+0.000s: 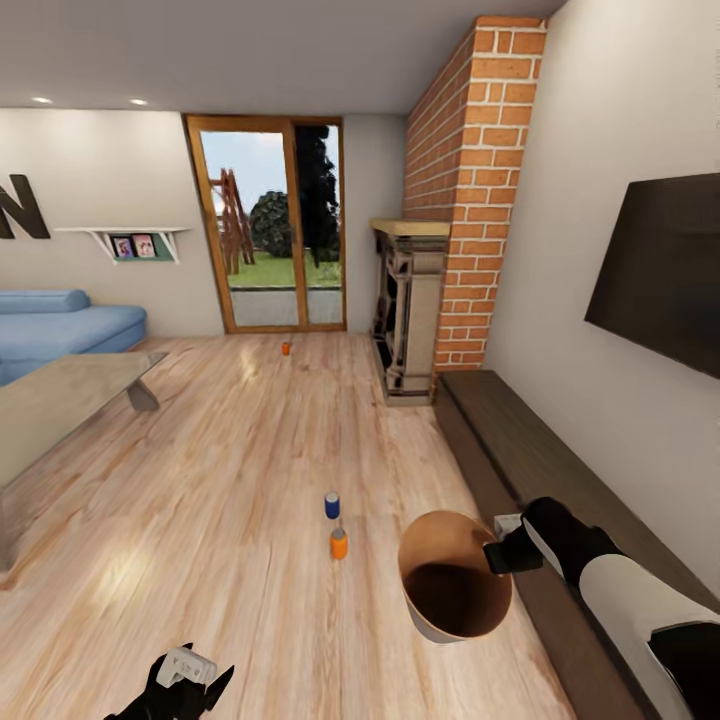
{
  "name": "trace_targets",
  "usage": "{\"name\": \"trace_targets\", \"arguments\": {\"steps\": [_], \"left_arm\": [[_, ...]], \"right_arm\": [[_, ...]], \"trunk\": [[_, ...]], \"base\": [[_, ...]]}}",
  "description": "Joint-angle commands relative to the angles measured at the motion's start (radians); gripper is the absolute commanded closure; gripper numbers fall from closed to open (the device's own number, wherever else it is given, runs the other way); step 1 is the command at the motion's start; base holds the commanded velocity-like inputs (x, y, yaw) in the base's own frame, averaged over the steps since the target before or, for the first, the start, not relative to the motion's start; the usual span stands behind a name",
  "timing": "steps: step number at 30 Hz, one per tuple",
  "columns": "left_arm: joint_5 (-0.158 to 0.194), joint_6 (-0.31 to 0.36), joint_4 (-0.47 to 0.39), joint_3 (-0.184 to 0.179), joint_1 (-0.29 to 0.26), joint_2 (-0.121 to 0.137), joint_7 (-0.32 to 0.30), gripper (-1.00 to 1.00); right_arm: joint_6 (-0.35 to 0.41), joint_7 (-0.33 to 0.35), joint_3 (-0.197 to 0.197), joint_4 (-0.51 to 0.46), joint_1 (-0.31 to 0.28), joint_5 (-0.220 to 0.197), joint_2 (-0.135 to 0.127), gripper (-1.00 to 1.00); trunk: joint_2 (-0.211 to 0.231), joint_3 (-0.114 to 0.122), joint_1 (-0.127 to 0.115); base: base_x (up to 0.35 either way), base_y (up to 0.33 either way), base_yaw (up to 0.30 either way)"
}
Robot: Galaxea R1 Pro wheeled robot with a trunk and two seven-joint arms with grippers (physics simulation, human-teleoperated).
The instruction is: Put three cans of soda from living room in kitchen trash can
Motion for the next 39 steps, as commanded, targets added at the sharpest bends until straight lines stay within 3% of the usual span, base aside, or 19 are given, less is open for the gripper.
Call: {"name": "trace_targets", "arguments": {"steps": [1, 11, 39], "left_arm": [[0.0, 0.0, 0.0, 0.0, 0.0, 0.0, 0.0, -1.0], [0.0, 0.0, 0.0, 0.0, 0.0, 0.0, 0.0, -1.0], [-0.002, 0.004, 0.0, 0.0, 0.0, 0.0, 0.003, -1.0]], "right_arm": [[0.004, 0.006, -0.004, 0.0, -0.001, -0.018, 0.0, 1.0], [0.003, 0.007, -0.003, 0.0, 0.001, -0.018, 0.002, 1.0], [0.004, 0.007, -0.002, 0.001, 0.007, -0.018, 0.005, 1.0]], "trunk": [[0.0, 0.0, 0.0], [0.0, 0.0, 0.0], [0.0, -0.01, 0.0]], "base": [[0.328, 0.078, -0.224], [0.328, 0.035, -0.165], [0.328, 0.0, -0.004]]}}
